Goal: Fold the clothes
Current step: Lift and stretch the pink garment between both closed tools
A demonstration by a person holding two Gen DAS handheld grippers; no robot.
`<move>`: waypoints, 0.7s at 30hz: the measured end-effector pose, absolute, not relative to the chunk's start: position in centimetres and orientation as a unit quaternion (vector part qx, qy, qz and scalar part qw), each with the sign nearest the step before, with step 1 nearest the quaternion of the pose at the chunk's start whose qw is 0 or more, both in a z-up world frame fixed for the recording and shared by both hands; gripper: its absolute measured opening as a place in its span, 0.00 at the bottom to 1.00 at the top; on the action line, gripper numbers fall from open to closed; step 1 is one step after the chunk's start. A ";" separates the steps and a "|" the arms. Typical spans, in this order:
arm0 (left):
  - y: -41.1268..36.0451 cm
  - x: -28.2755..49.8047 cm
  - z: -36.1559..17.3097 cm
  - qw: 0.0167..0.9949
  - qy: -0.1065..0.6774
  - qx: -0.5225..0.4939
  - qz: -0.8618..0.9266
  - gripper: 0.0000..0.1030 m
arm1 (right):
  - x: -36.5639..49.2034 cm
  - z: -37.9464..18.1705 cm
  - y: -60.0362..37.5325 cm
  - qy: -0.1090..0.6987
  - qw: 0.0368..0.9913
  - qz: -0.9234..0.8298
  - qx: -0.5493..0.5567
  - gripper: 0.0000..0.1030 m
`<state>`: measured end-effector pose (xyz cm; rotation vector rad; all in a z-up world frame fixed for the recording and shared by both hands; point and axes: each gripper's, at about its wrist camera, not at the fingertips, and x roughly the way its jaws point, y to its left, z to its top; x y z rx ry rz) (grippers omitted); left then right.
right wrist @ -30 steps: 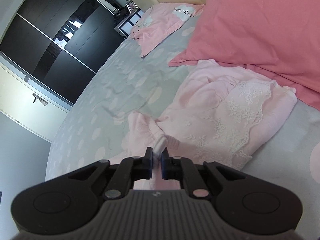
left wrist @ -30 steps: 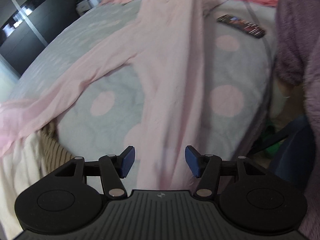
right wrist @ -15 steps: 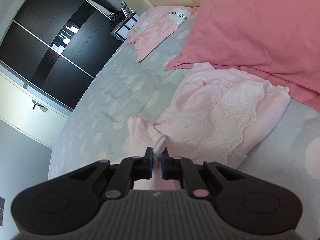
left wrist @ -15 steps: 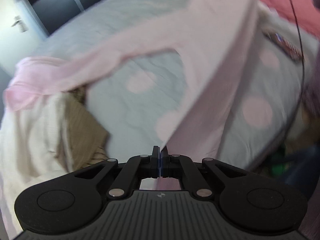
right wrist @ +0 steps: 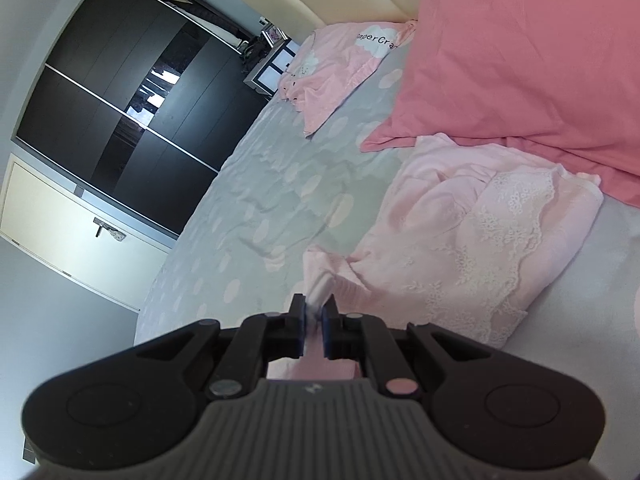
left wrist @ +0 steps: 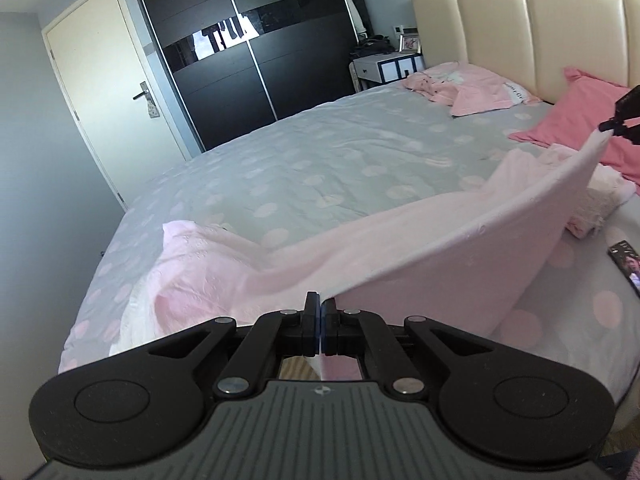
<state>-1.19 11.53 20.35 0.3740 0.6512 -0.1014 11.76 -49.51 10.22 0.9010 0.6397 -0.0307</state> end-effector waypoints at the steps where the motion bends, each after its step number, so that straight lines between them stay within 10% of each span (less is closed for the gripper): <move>1: 11.9 -0.2 20.2 0.927 0.323 0.184 -0.045 0.00 | 12.0 10.4 -49.3 0.303 0.852 -0.014 0.427 0.09; 21: 15.2 25.6 9.3 0.891 0.397 0.221 0.014 0.00 | 29.4 6.0 -41.7 0.341 0.865 -0.084 0.358 0.09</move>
